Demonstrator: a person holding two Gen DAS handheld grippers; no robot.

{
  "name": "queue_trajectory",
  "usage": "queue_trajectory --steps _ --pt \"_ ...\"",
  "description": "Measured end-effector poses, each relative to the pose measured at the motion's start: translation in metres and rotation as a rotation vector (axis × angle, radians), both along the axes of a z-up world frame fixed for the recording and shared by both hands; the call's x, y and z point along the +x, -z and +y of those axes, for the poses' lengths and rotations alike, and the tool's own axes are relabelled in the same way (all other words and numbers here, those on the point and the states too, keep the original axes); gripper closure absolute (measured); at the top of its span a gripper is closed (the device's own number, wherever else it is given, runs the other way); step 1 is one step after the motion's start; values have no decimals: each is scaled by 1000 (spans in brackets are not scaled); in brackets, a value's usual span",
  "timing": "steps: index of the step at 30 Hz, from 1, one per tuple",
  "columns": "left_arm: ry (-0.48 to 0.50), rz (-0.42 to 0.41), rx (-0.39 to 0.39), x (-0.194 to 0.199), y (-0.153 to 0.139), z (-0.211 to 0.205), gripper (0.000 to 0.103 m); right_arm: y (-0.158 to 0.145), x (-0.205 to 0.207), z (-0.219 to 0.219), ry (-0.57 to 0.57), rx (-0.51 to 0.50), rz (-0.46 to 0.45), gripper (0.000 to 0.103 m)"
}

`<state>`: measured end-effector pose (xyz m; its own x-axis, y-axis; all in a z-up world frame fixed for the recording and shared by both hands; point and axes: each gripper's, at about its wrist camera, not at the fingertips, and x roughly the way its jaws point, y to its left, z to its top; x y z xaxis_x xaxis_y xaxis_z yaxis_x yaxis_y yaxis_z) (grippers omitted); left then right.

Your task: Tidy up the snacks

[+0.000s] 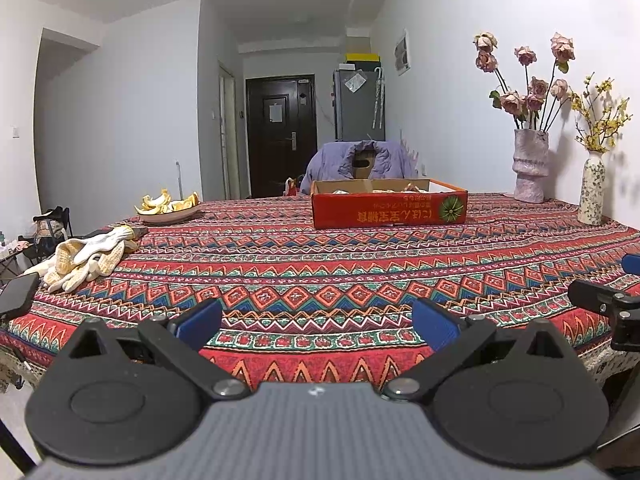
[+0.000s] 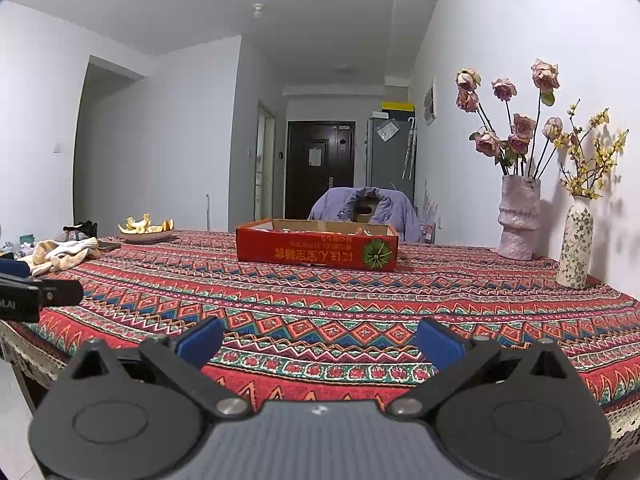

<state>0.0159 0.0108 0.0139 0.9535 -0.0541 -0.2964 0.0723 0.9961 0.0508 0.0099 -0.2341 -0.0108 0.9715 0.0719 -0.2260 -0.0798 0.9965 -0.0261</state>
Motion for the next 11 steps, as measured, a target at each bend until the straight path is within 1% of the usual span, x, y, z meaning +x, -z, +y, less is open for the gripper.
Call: queue_trajectory --steps 6,8,11 --pt "1 -8 -14 -2 0 1 0 0 1 0 -3 -1 1 0" --pt "9 -14 -4 -3 -1 0 0 0 1 0 -1 -2 1 0" --pt "-14 -59 7 -2 -6 -4 0 0 4 -1 3 -1 3 0"
